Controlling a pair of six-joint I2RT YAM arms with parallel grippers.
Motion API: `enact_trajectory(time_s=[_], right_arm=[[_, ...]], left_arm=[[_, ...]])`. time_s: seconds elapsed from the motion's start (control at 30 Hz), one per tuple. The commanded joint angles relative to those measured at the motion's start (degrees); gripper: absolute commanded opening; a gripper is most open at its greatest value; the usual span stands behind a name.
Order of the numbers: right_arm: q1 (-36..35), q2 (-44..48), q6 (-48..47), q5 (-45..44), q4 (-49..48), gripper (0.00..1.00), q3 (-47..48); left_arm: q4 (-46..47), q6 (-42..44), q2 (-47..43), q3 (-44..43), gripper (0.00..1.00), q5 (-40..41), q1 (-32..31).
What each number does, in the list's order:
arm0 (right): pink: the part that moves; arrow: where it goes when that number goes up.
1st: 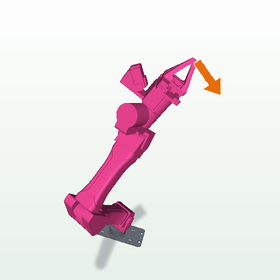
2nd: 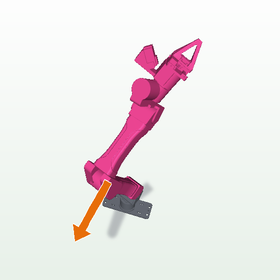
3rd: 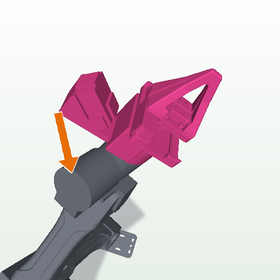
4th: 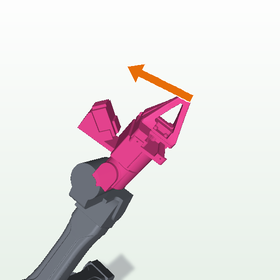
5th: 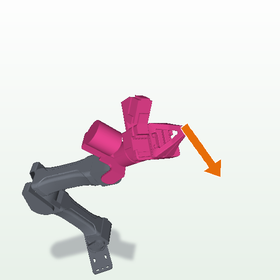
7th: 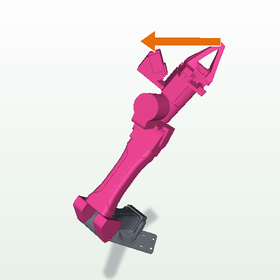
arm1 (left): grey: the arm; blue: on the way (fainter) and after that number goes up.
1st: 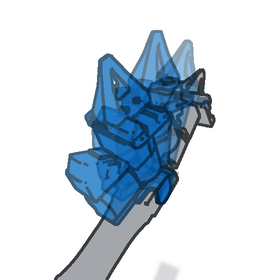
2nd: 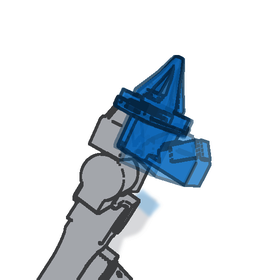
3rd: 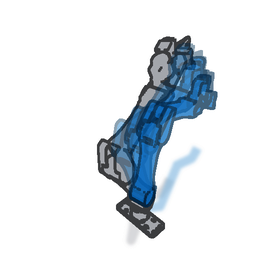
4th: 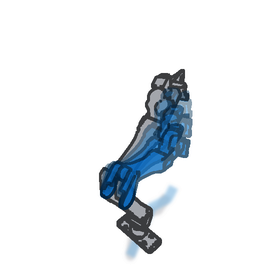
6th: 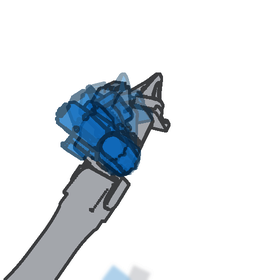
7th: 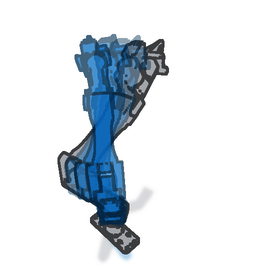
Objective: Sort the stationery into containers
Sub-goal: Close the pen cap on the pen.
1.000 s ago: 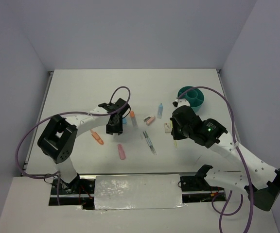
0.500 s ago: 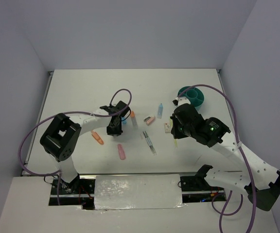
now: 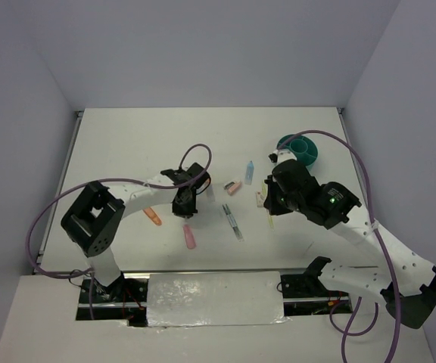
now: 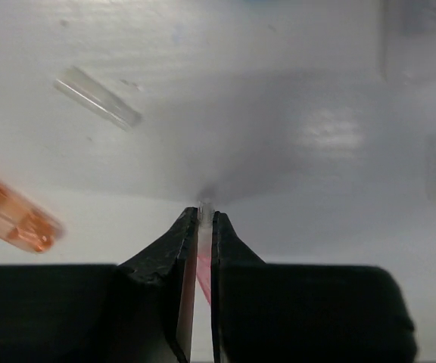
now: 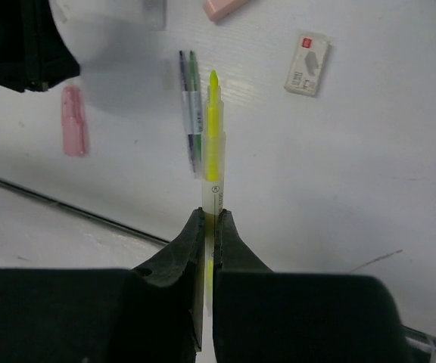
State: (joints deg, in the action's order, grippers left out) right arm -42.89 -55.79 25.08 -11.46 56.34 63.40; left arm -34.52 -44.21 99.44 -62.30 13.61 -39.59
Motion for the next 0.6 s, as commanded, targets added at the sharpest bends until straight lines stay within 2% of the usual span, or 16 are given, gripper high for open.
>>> enact_trajectory(time_s=[0.0,0.03,0.1,0.17,0.23,0.27,0.33,0.37,0.43,0.5,0.57], right_arm=[[-0.44,0.07,1.72,4.86,-4.56,0.0,1.38],[-0.44,1.2,2.07,5.92,-7.44,0.0,0.42],[-0.44,3.31,4.17,7.86,-11.05,0.0,-0.64],[-0.44,8.31,6.11,9.0,-19.04,0.0,-3.7],[-0.35,10.69,8.66,14.78,-27.72,0.0,-6.95],[-0.43,10.79,9.37,17.41,-30.03,0.0,-7.75],[-0.61,10.09,10.95,25.15,-36.51,0.0,-10.2],[-0.7,10.43,11.56,26.22,-38.56,0.0,-11.27],[-1.05,11.58,13.41,26.93,-44.08,0.0,-14.25],[-1.05,10.54,12.55,27.19,-43.51,0.0,-13.57],[-1.22,9.04,11.57,28.78,-41.84,0.0,-11.63]], left_arm=[[-2.48,-2.02,-5.47,-6.49,0.0,-4.54,-2.06],[-0.56,-2.2,-6.44,-7.65,0.0,-8.03,-1.98],[1.55,-3.25,-9.43,-11.5,0.0,-9.82,-1.89],[6.9,-4.57,-12.14,-13.71,0.0,-12.19,-1.8],[12.96,-6.84,-14.26,-14.25,0.0,-14.3,-1.63],[20.21,-7.99,-16.62,-13.73,0.0,-16.66,-1.37],[27.89,-11.41,-19.09,-10.66,0.0,-17.99,-1.36],[34.89,-12.65,-21.46,-9.51,0.0,-18.78,-1.36],[42.84,-15.46,-23.32,-6.0,0.0,-20.19,-1.36],[48.38,-16.52,-24.55,-5.37,0.0,-21.94,-1.36],[49.03,-16.0,-24.21,-6.33,0.0,-23.18,-1.36]])
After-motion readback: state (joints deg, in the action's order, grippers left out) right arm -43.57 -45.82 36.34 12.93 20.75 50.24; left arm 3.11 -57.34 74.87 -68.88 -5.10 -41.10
